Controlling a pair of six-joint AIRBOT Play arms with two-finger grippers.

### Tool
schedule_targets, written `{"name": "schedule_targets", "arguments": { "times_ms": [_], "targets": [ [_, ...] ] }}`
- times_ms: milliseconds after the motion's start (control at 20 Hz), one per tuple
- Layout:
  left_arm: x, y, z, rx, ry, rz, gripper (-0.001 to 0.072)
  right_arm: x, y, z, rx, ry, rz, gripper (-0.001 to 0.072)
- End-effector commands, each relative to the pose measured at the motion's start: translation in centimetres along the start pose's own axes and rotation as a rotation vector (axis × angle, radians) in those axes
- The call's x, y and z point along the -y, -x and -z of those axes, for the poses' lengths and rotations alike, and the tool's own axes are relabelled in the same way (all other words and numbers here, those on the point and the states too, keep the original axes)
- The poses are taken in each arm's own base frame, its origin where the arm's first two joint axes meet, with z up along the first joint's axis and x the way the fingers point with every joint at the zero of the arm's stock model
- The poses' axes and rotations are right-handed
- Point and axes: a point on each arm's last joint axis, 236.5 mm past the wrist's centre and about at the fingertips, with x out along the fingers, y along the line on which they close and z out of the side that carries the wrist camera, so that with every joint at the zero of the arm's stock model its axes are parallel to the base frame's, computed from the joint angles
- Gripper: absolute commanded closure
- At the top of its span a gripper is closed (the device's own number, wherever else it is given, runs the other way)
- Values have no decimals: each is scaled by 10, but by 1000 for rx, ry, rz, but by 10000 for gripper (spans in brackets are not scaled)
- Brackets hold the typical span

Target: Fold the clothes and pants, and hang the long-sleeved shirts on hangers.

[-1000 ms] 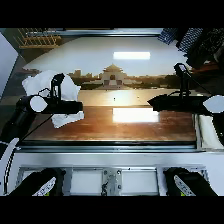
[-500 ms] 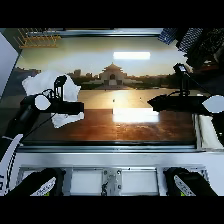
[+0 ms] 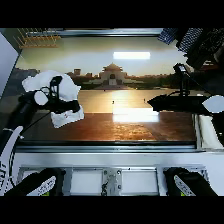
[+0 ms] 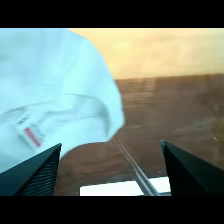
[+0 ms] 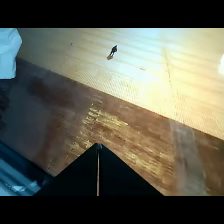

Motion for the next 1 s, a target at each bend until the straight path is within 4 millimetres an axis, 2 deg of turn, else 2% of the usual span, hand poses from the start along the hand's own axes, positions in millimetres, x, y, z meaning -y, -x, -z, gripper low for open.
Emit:
{"name": "schedule_targets", "arguments": {
  "times_ms": [0, 100, 200, 350, 600, 650, 750, 800, 900, 950],
  "targets": [
    [-86, 23, -2, 61, 125, -177, -4, 0, 0, 0, -1, 0, -1, 694],
    [-121, 12, 27, 22, 258, -204, -4, 0, 0, 0, -1, 0, -1, 694],
    [-135, -8, 54, -31, 357, -189, -5, 0, 0, 0, -1, 0, 0, 694],
    [-123, -43, 67, -60, 444, -101, -4, 0, 0, 0, -1, 0, 0, 694],
    [-92, -71, 57, -111, 403, -43, -2, 0, 0, 0, -1, 0, -1, 694],
    [-87, -73, 56, -129, 417, -39, 93, 0, 0, 0, -1, 0, -1, 694],
    [-77, -69, 45, -123, 392, -27, 577, 0, 0, 0, -1, 0, -1, 694],
    [-70, -63, 35, -102, 368, -17, 702, 0, 0, 0, -1, 0, 0, 694],
    [-40, -44, 8, -36, 286, 19, 703, 0, 0, 0, -1, 0, 0, 694],
    [-16, -30, -5, -4, 223, 45, 703, -2, 0, -1, 4, -7, -9, 694]
  ]
}}
